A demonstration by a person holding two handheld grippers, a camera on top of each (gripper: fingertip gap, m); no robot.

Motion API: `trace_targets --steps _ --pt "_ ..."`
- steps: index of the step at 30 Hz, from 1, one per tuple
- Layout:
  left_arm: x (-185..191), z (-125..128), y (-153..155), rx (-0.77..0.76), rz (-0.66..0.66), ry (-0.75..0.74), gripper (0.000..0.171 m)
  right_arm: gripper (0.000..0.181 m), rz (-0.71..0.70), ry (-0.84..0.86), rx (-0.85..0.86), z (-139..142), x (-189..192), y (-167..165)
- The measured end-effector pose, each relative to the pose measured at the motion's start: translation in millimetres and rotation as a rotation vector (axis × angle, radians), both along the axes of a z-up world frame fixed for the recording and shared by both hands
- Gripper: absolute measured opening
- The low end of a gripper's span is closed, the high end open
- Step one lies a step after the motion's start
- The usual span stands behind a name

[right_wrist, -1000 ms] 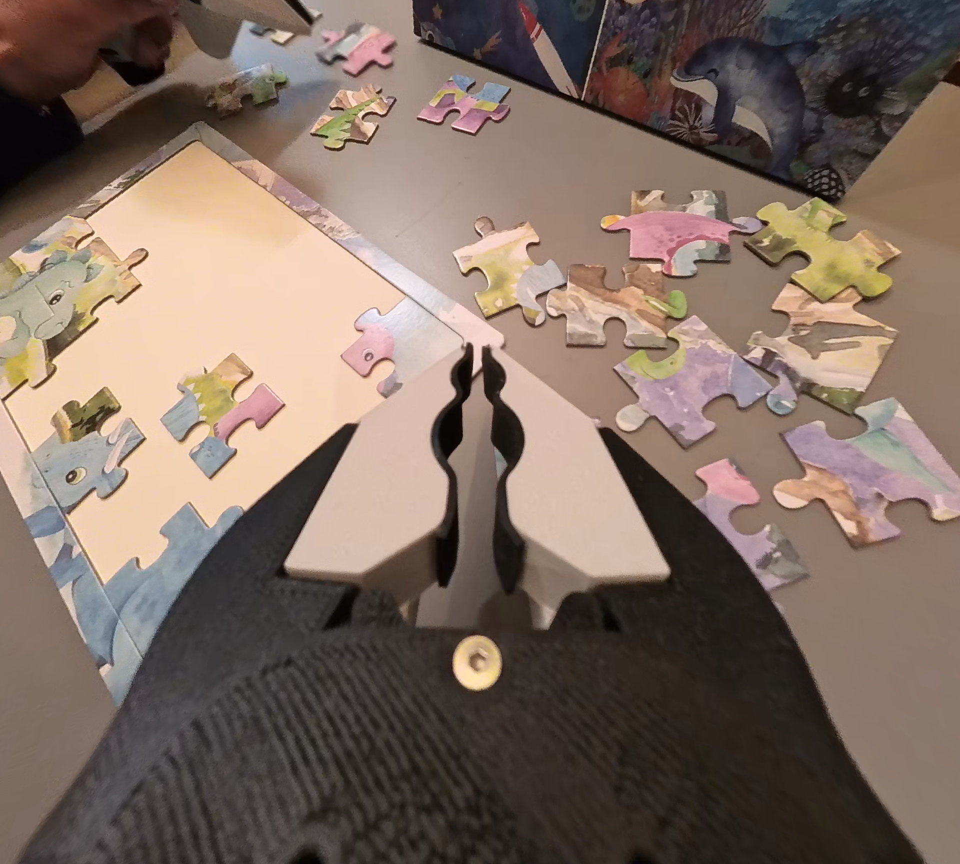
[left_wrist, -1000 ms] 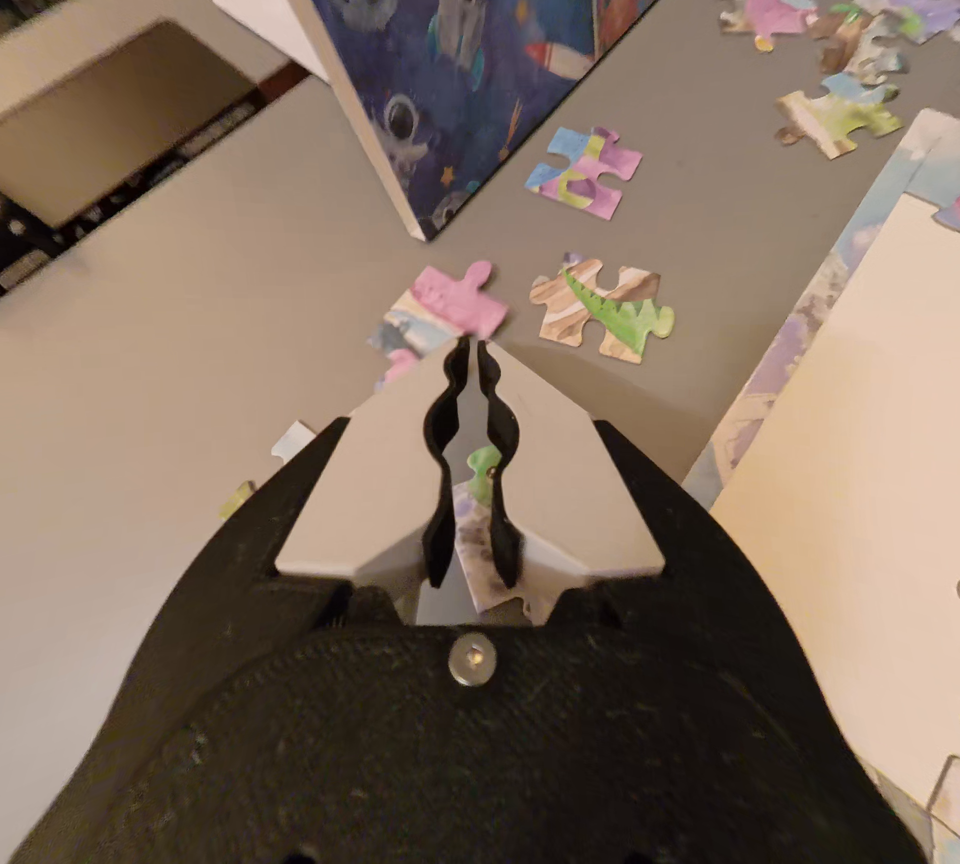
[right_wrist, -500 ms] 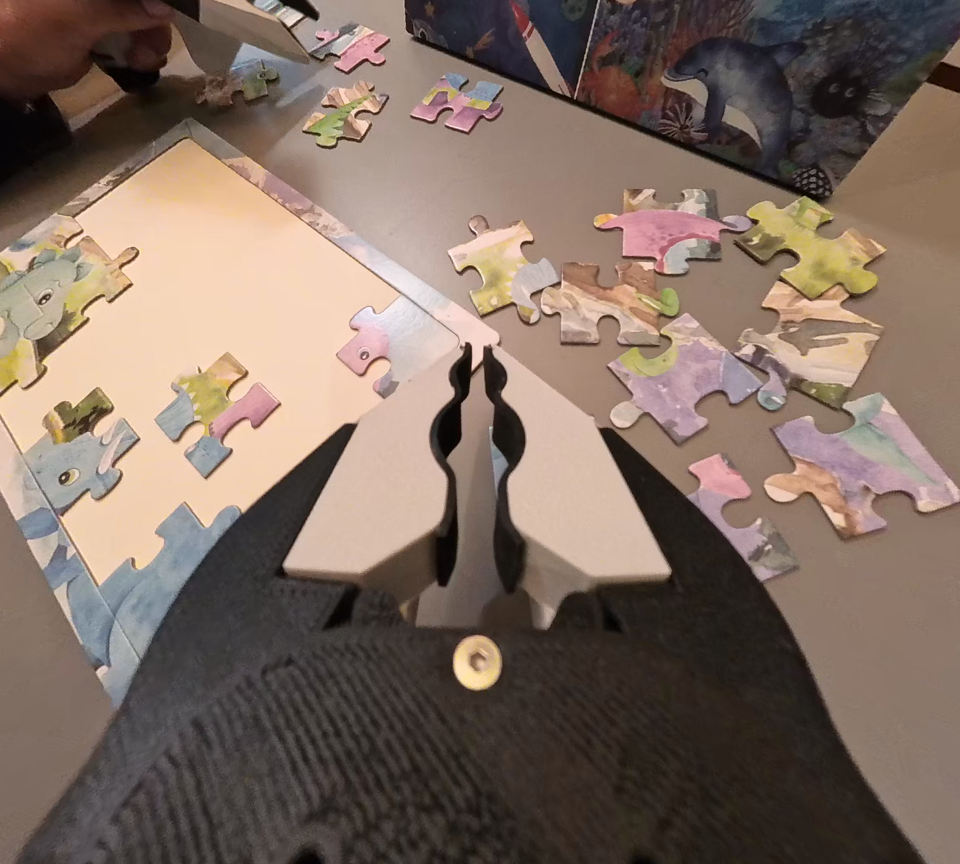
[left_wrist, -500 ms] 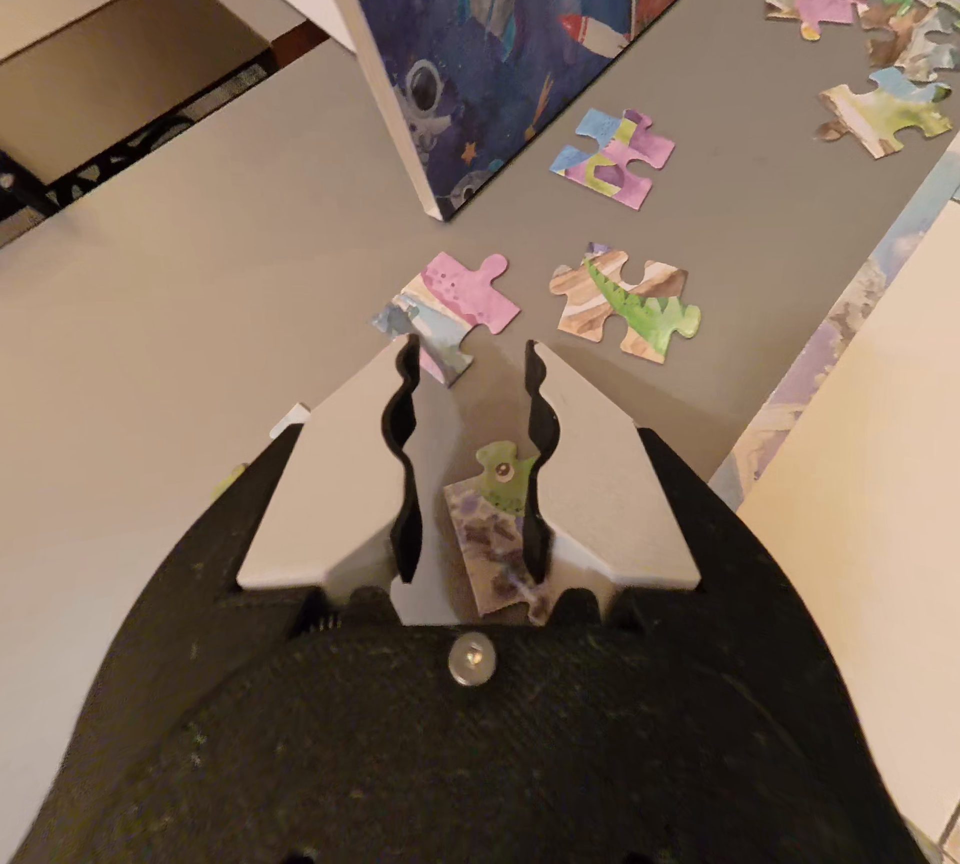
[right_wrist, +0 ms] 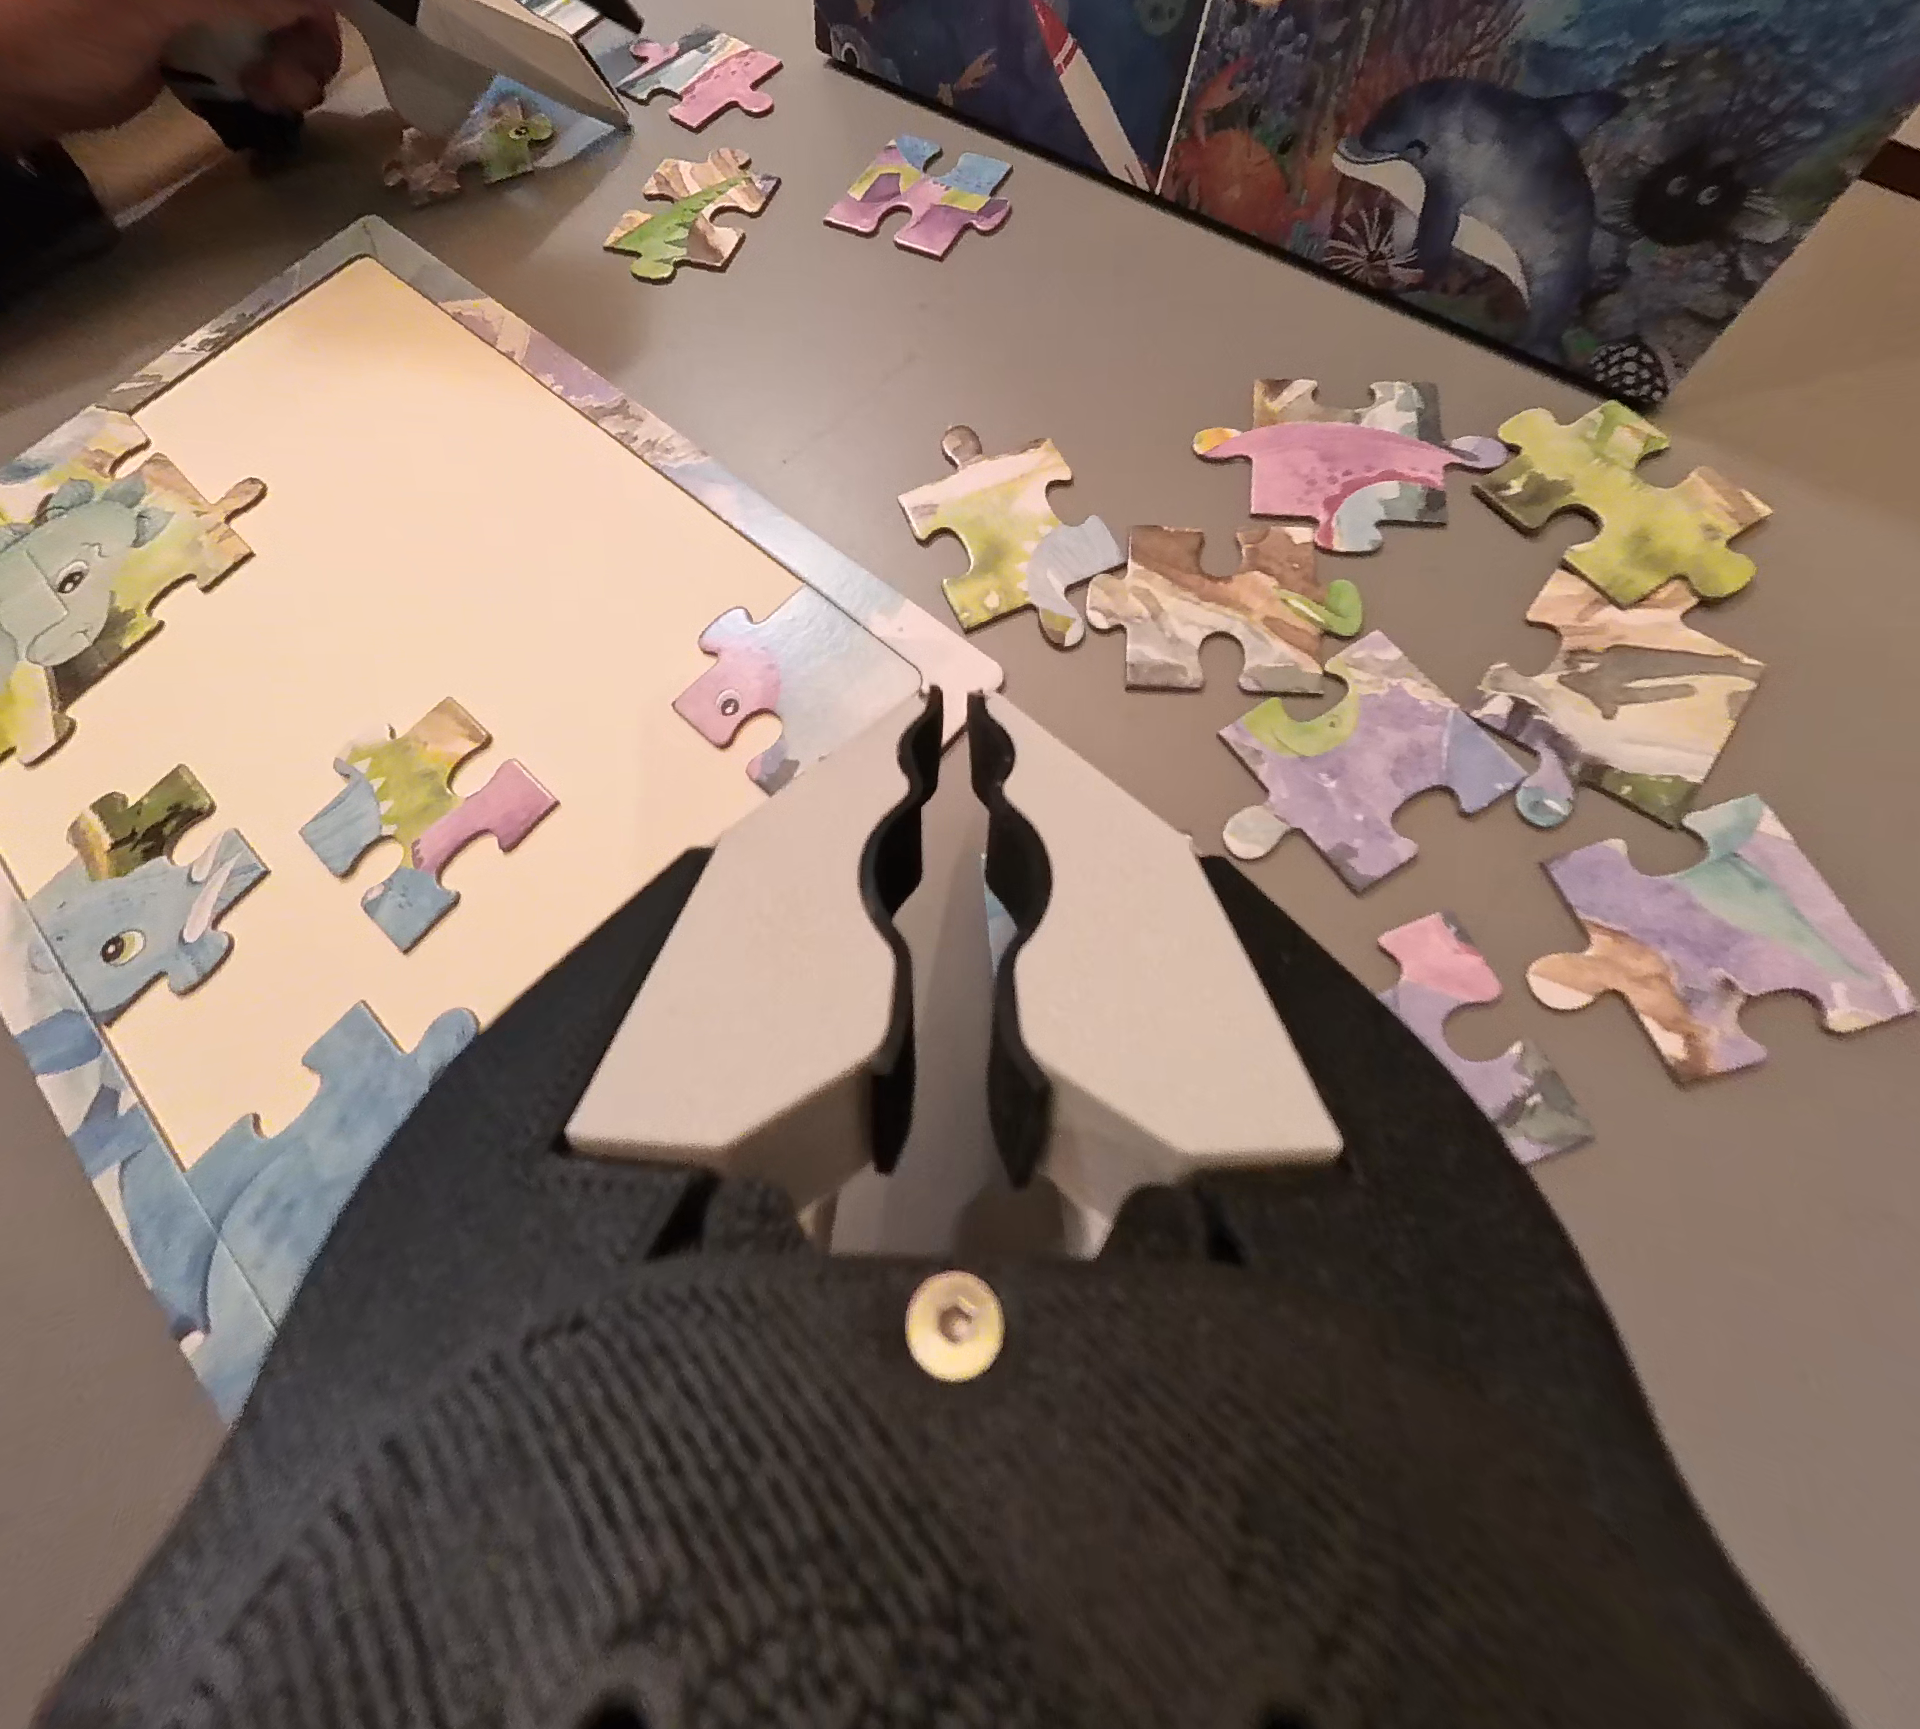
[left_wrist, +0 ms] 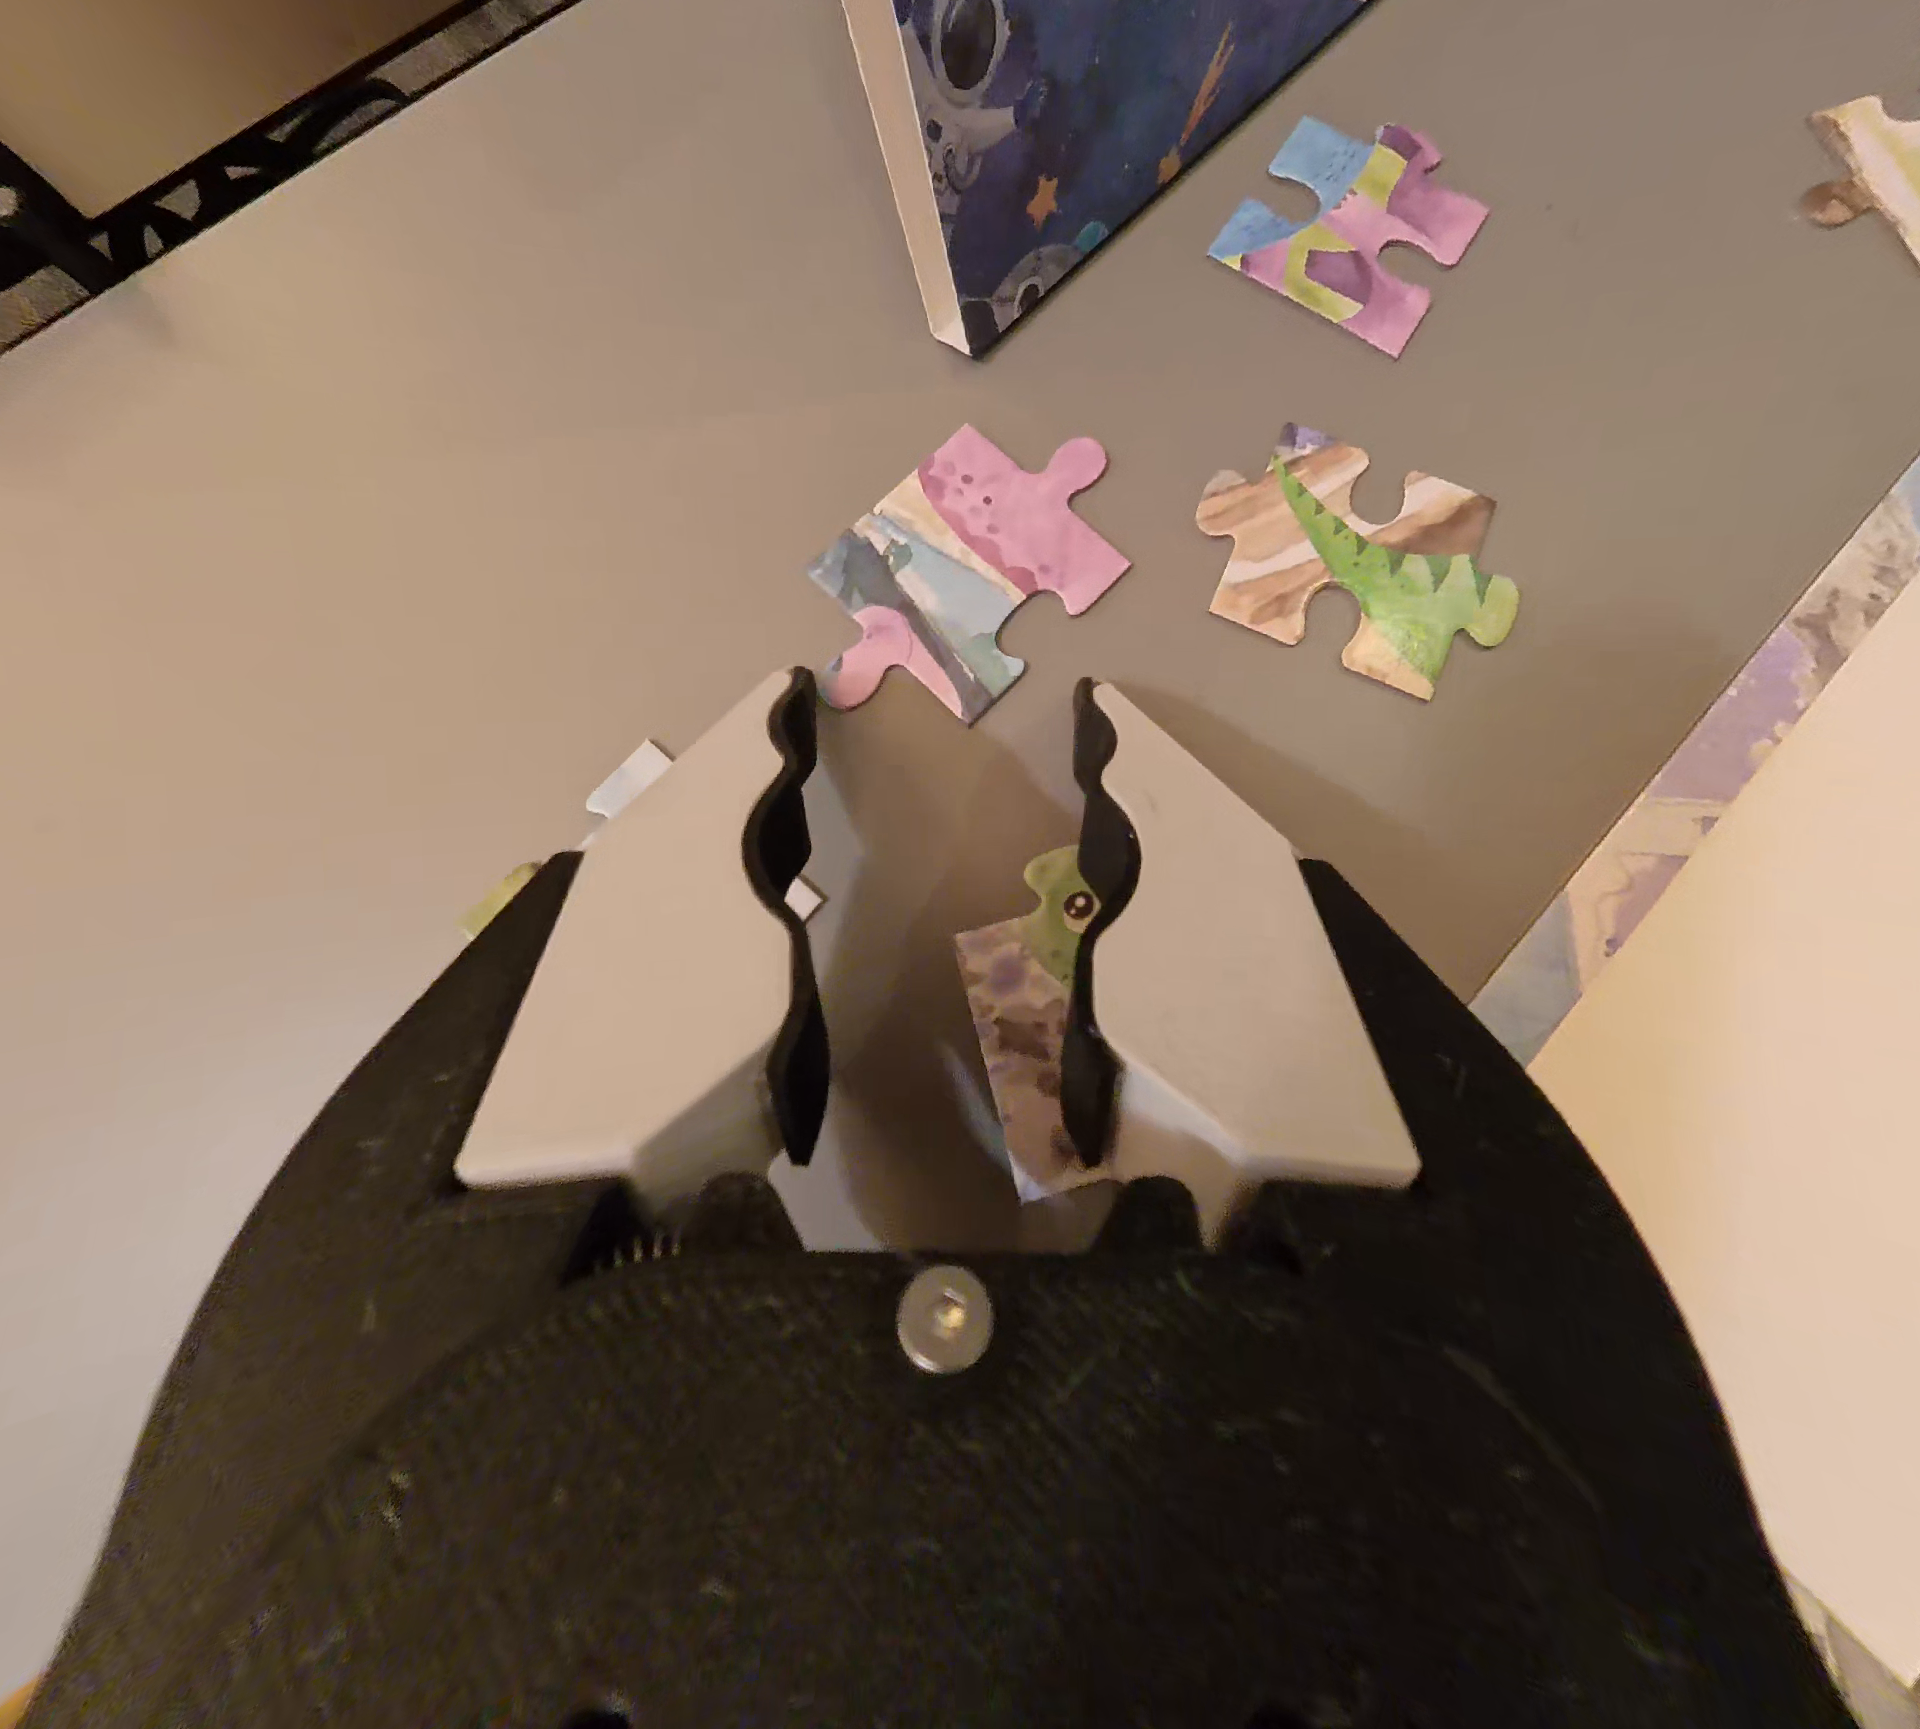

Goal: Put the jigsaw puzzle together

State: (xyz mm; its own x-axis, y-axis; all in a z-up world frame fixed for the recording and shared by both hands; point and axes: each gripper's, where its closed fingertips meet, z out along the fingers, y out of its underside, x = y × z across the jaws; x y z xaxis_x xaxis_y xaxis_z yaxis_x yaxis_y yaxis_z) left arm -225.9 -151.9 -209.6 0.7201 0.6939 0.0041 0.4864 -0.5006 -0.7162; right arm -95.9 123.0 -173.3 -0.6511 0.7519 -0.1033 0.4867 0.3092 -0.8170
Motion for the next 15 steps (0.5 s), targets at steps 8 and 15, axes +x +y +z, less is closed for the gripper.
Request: trace_targets --steps 8,15 --pt "18 0 17 0.037 -0.079 -0.071 0.034 0.003 -0.003 0.003 0.008 0 0 1" --pt "20 13 22 0.15 -0.109 -0.072 0.028 0.003 -0.001 0.004 0.01 0 0 0"
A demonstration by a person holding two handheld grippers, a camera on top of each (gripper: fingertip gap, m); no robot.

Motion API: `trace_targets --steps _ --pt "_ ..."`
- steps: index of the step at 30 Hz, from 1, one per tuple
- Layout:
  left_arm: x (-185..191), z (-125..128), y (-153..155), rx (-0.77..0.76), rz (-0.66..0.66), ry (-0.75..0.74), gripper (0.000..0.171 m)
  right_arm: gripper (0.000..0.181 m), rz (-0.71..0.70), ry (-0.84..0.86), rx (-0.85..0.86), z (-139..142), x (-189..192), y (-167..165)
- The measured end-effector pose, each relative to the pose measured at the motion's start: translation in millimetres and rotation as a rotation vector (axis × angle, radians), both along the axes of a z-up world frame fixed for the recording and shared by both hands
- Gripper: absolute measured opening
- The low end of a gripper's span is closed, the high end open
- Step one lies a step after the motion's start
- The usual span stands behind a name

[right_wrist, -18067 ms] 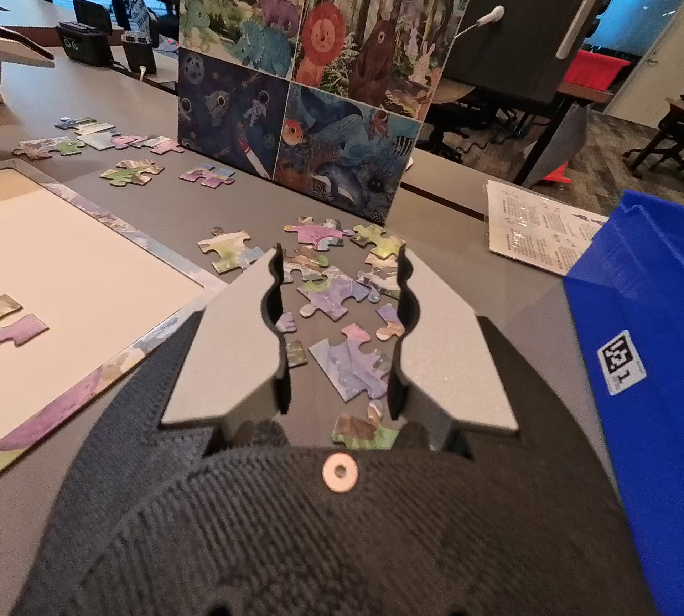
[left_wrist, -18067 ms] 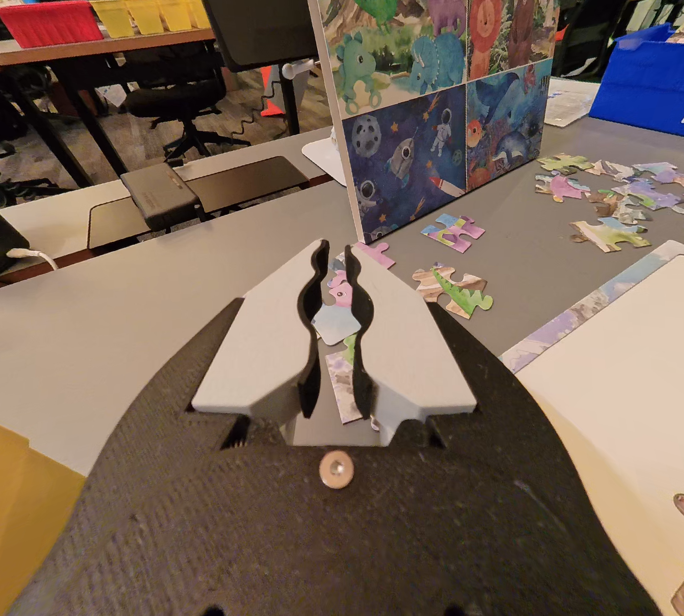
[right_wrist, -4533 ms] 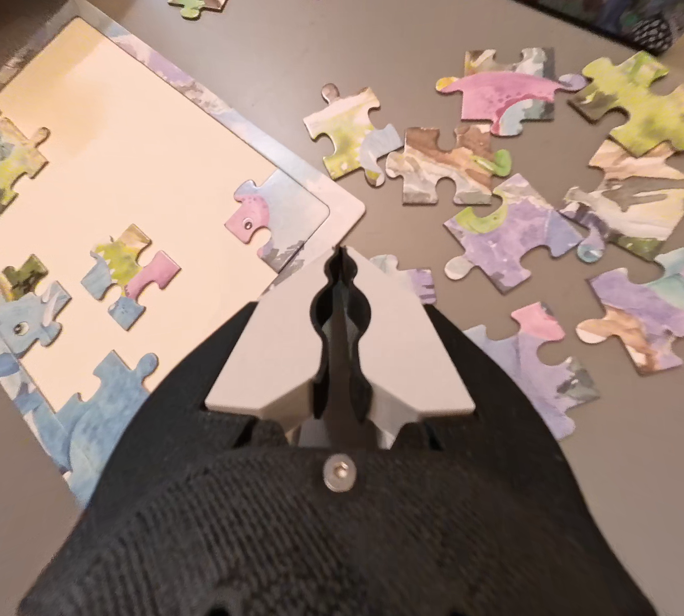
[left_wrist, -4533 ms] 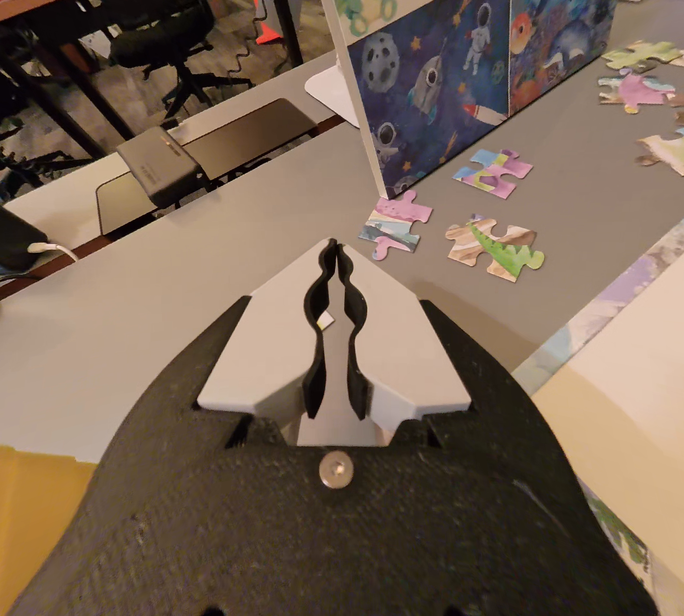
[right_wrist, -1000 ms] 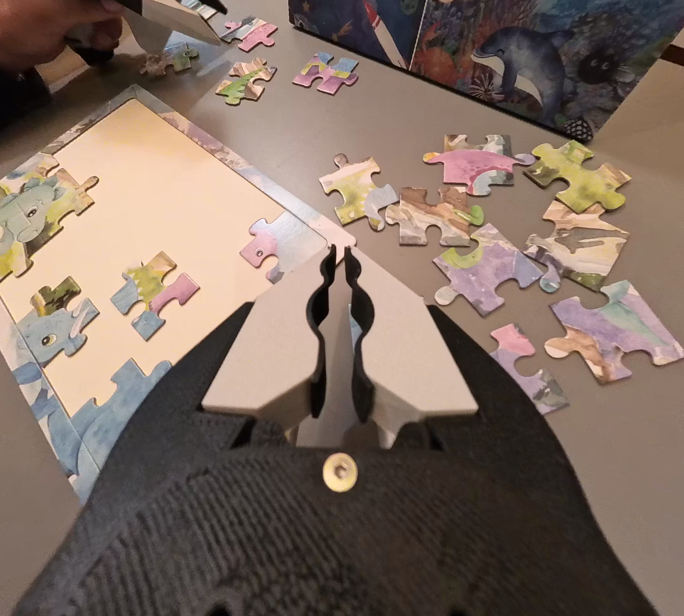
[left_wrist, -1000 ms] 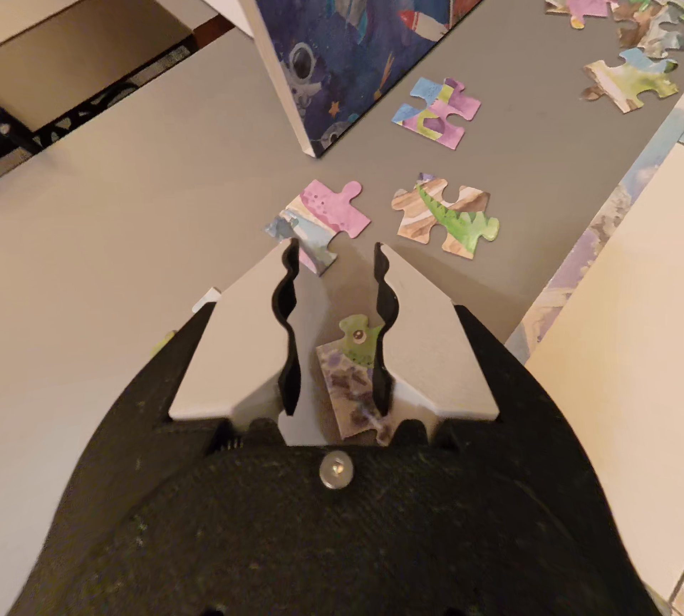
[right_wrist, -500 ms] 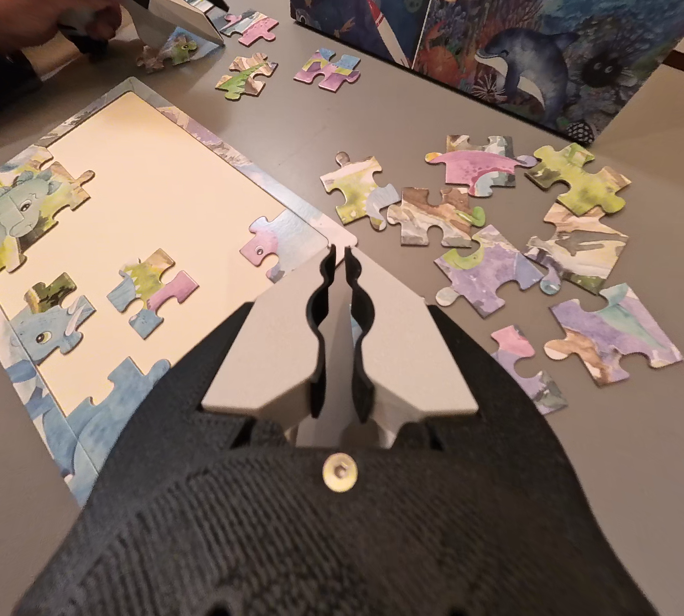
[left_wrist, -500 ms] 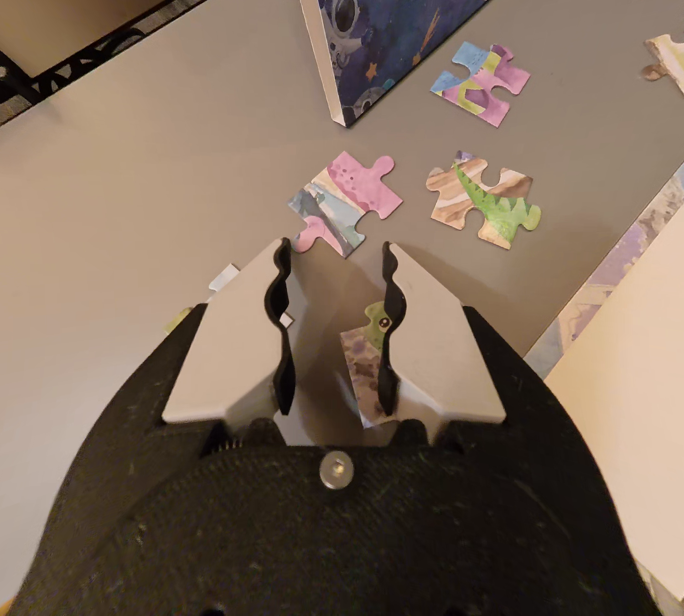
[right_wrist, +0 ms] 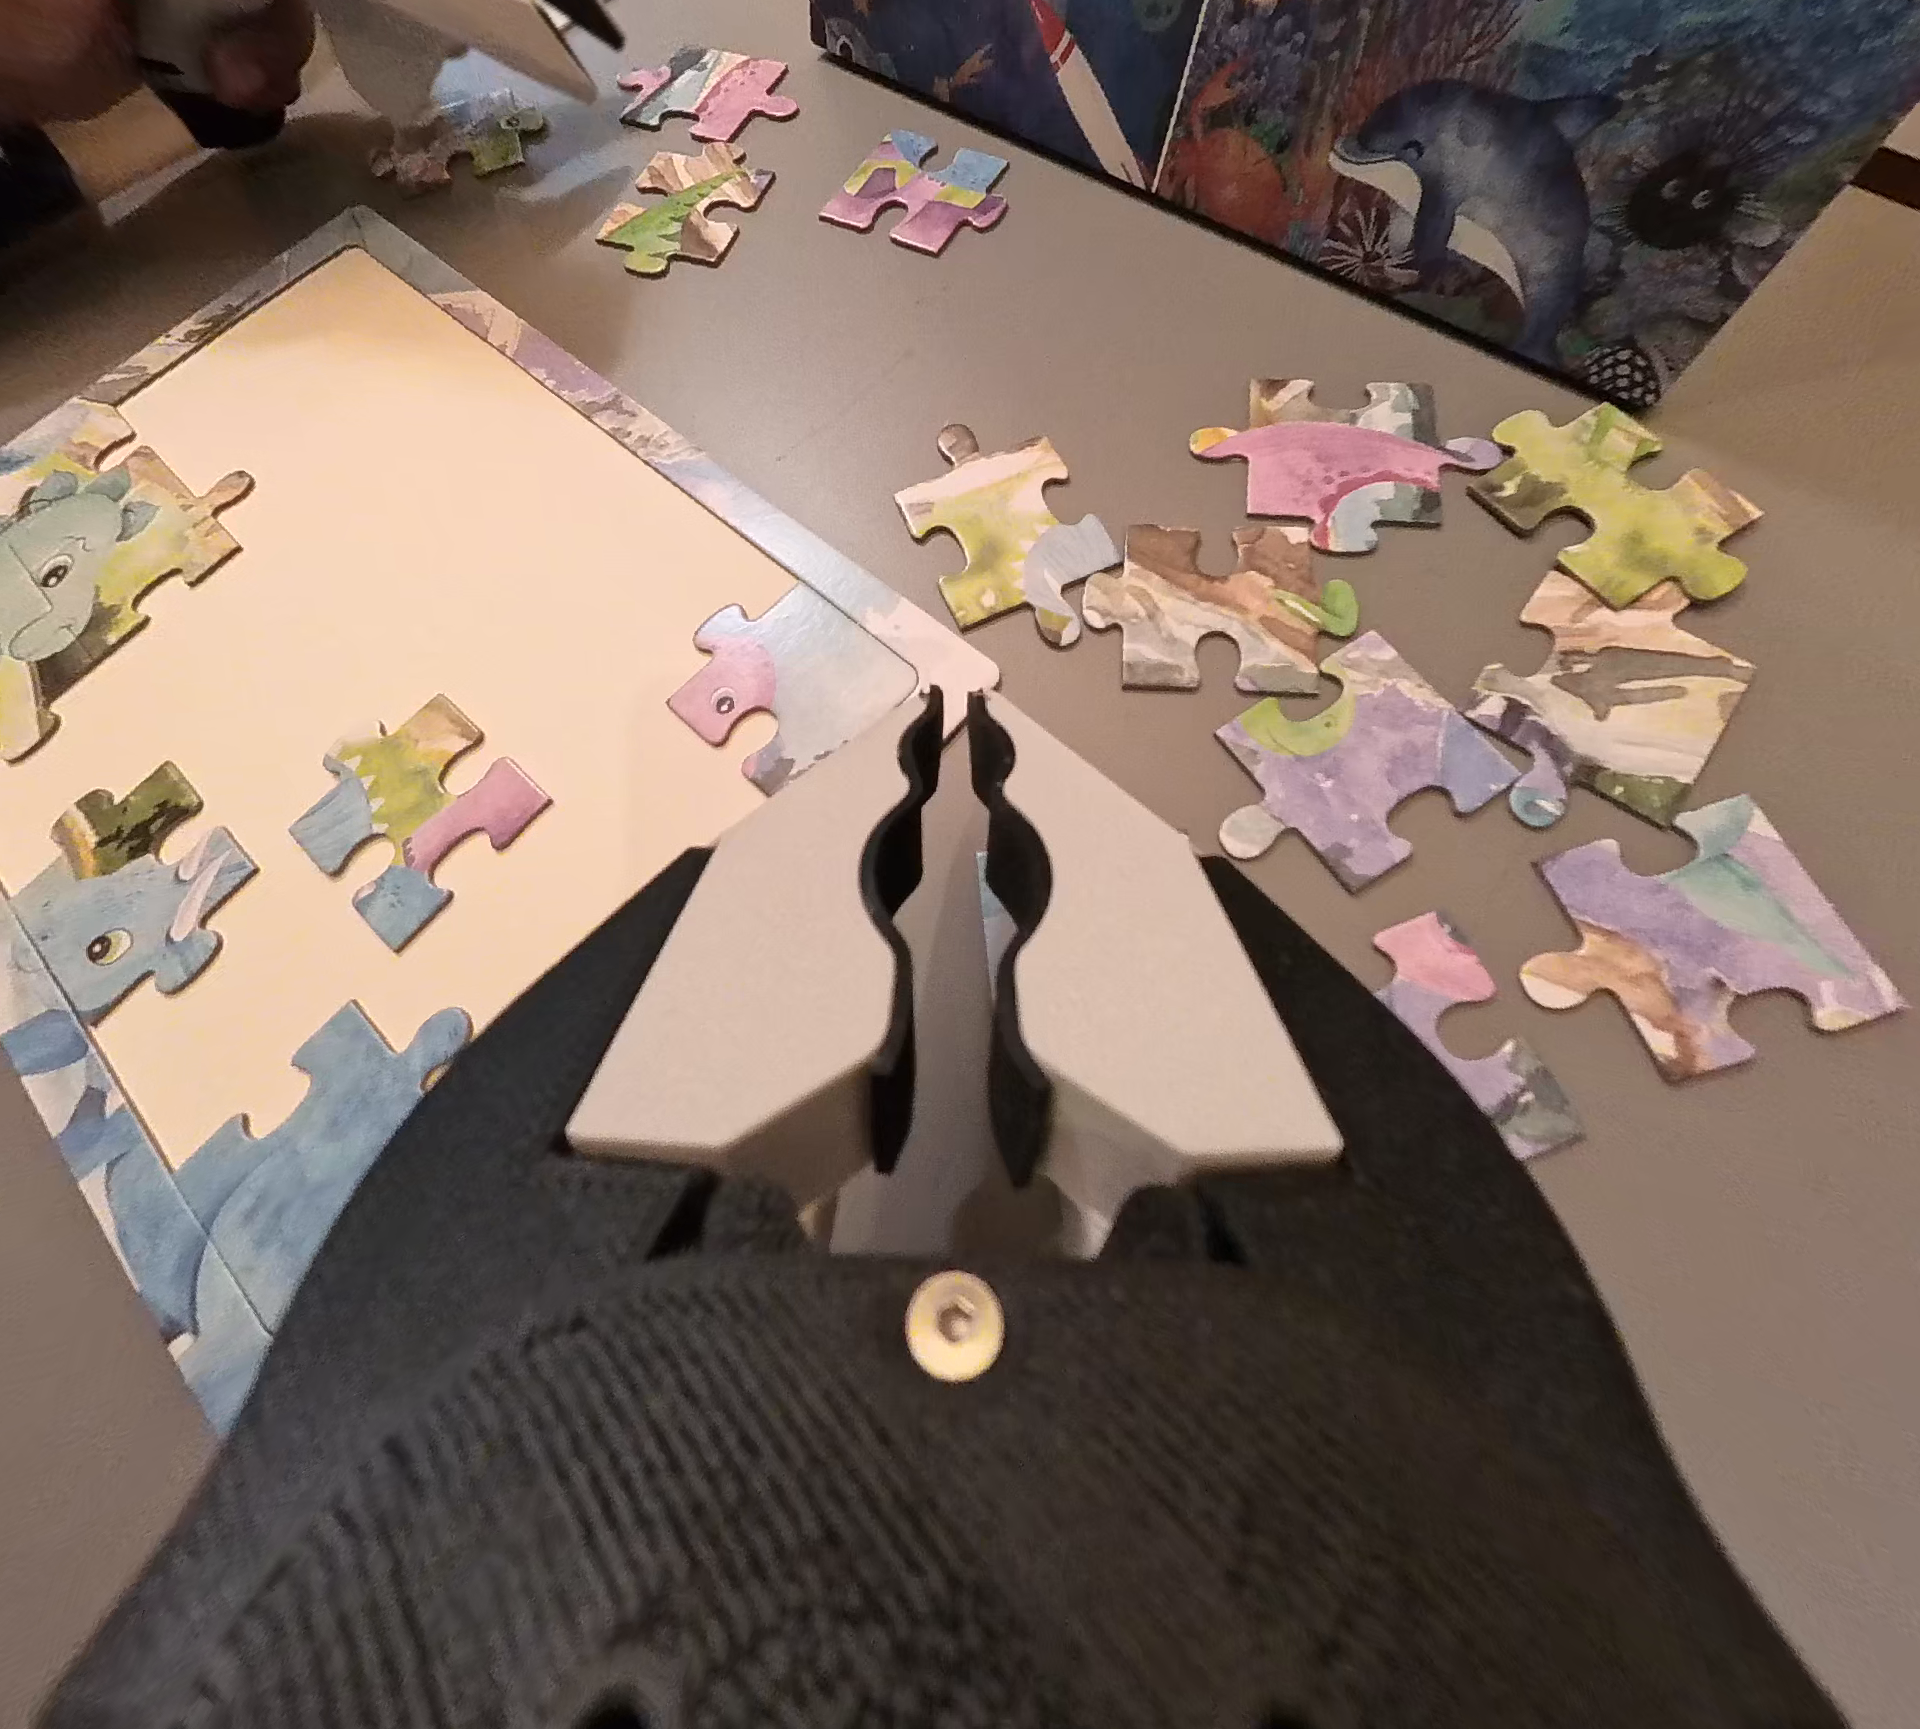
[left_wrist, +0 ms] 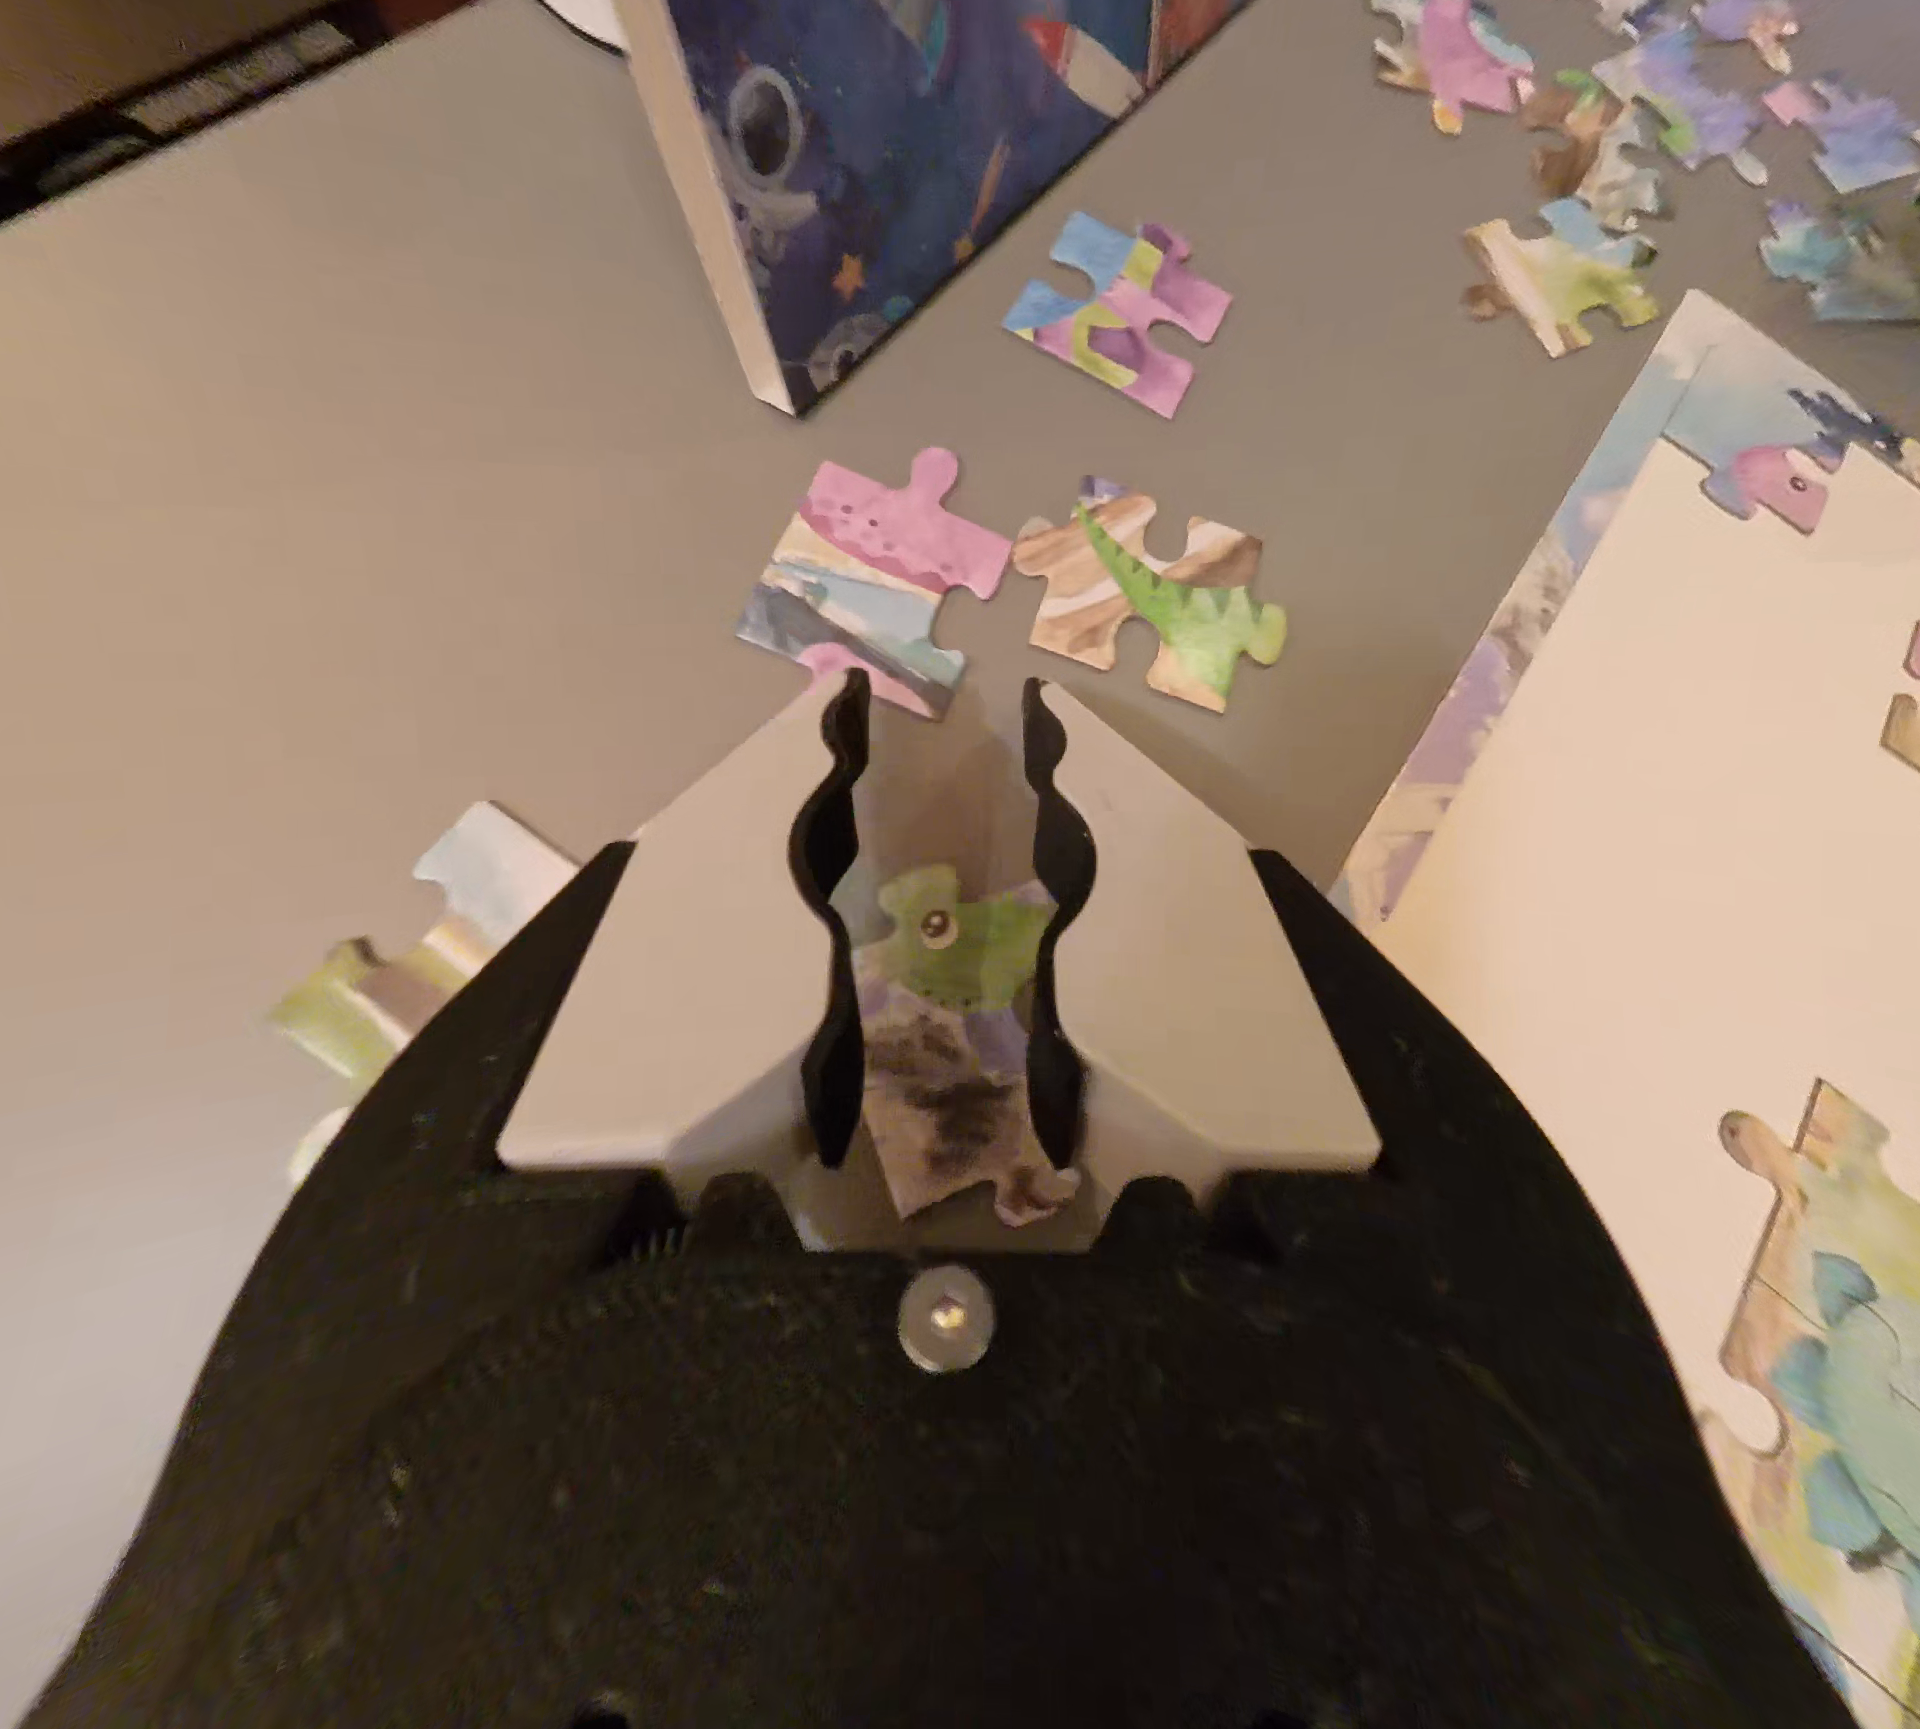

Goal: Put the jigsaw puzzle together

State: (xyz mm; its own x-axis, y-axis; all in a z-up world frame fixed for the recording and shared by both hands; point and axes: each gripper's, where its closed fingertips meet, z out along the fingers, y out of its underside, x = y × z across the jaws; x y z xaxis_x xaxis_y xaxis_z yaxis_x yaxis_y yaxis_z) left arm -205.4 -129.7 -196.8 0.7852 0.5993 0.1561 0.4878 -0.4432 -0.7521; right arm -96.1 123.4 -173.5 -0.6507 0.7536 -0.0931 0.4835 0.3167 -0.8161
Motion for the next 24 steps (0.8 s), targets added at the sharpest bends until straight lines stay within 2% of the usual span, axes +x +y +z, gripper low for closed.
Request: trace_targets --steps 5,14,16,20,24 --pt "-17 -4 -16 -0.05 0.101 0.05 0.041 0.003 0.004 0.001 0.006 0 0 -1" --pt "-12 -13 -15 -0.096 0.085 0.013 0.042 0.003 0.005 0.0 0.012 -1 0 -1" --pt "-7 -12 -11 -0.07 0.049 -0.01 0.038 0.003 0.005 0.0 0.013 -1 0 -1" --pt "10 -10 -3 -0.036 -0.056 -0.069 0.013 0.003 0.005 0.001 0.014 -1 1 -1" --pt "6 -2 -3 -0.05 -0.045 0.008 0.011 0.003 0.006 0.001 0.015 -1 1 -1"
